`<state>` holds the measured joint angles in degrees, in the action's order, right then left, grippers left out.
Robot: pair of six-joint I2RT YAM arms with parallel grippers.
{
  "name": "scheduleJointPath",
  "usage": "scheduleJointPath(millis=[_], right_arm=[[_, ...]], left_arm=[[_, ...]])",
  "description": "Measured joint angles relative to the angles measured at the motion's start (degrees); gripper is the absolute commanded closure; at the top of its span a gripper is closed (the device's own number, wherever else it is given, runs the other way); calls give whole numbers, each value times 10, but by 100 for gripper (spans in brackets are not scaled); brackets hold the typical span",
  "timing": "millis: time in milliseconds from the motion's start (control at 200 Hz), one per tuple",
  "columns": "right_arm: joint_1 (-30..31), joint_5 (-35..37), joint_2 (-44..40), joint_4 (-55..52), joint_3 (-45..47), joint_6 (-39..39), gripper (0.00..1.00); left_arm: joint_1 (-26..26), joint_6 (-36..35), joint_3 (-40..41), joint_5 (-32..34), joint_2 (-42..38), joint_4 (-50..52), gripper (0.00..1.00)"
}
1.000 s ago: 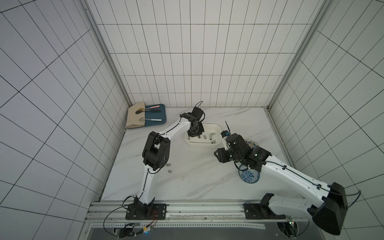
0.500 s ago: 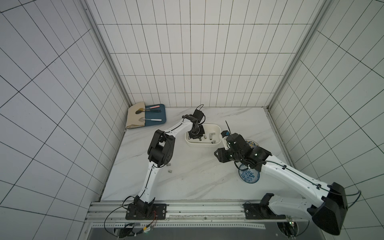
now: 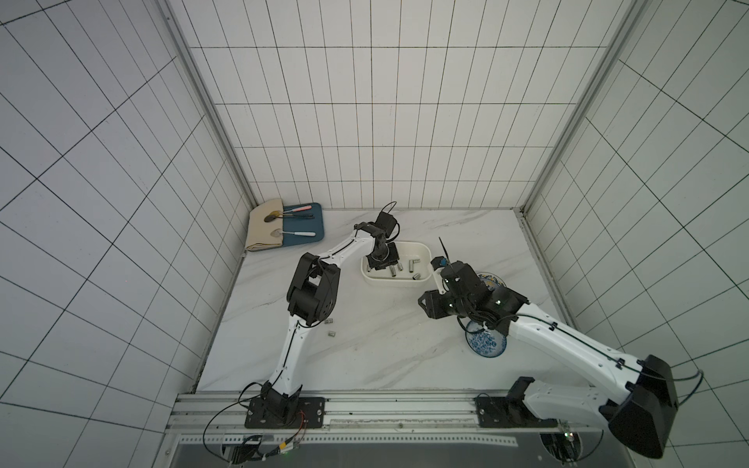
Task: Put the socket on the desktop into the storage box
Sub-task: Pick up the socket head from the center of the board.
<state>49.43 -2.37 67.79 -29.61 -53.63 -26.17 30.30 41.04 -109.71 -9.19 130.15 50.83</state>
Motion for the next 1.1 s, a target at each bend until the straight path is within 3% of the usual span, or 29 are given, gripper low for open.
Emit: scheduleJointPath(millis=[335,675,1104], right_arm=[[0,-18,0,0,0,0,51],[40,-31,34,0,-2,13,51],[106,-40,118,7,-59,31,51]], left_arm=[[0,-2,94,9,-135,-11,55],[-4,6,285,52,-290,-34,49],[-90,54,519,98,-512,-33,42]])
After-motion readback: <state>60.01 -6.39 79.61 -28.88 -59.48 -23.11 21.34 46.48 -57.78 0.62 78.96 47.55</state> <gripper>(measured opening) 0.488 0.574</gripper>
